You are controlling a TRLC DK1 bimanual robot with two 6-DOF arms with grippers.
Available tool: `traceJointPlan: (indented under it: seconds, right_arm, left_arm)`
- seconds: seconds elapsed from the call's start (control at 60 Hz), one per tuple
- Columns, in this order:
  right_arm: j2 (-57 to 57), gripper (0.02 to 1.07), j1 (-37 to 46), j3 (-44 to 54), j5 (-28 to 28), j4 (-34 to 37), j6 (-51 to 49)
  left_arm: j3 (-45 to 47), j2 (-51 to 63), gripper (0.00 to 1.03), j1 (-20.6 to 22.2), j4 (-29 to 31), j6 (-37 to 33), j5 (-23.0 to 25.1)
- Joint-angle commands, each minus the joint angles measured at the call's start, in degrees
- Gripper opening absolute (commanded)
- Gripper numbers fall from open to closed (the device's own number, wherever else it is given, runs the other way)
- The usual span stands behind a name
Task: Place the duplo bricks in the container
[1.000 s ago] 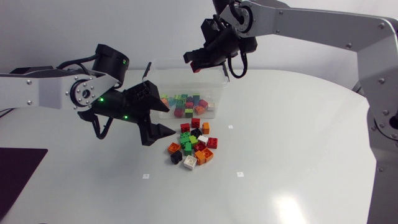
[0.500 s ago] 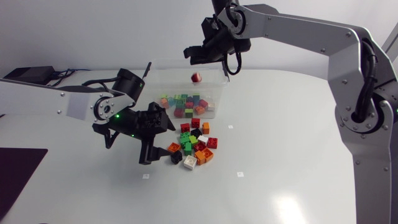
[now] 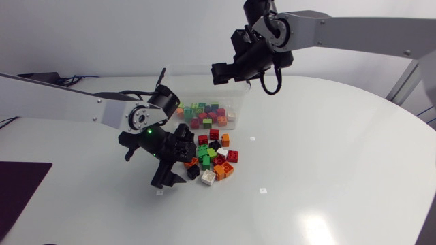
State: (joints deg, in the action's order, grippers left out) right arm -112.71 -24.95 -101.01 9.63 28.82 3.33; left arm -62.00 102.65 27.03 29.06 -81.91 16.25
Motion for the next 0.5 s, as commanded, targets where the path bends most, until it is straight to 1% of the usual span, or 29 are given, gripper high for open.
traceJointPlan:
  seconds: [0.0,0.15,0.233,0.483]
  right_arm:
    - [4.8,1.00,0.3,5.3,0.0,-1.3,-1.2]
    - [10.1,1.00,0.7,13.7,0.3,-3.2,-2.3]
    - [12.4,1.00,0.8,17.6,0.3,-4.3,-2.6]
    - [18.0,1.00,0.3,26.0,0.3,-5.9,-3.0]
  left_arm:
    - [-2.4,2.2,0.91,0.7,1.2,-4.6,-0.9]
    - [-4.5,4.1,0.91,1.4,3.5,-7.4,-2.9]
    - [-5.8,5.4,0.87,1.8,6.0,-9.7,-3.9]
    - [-8.0,7.1,0.87,3.8,7.2,-10.6,-6.3]
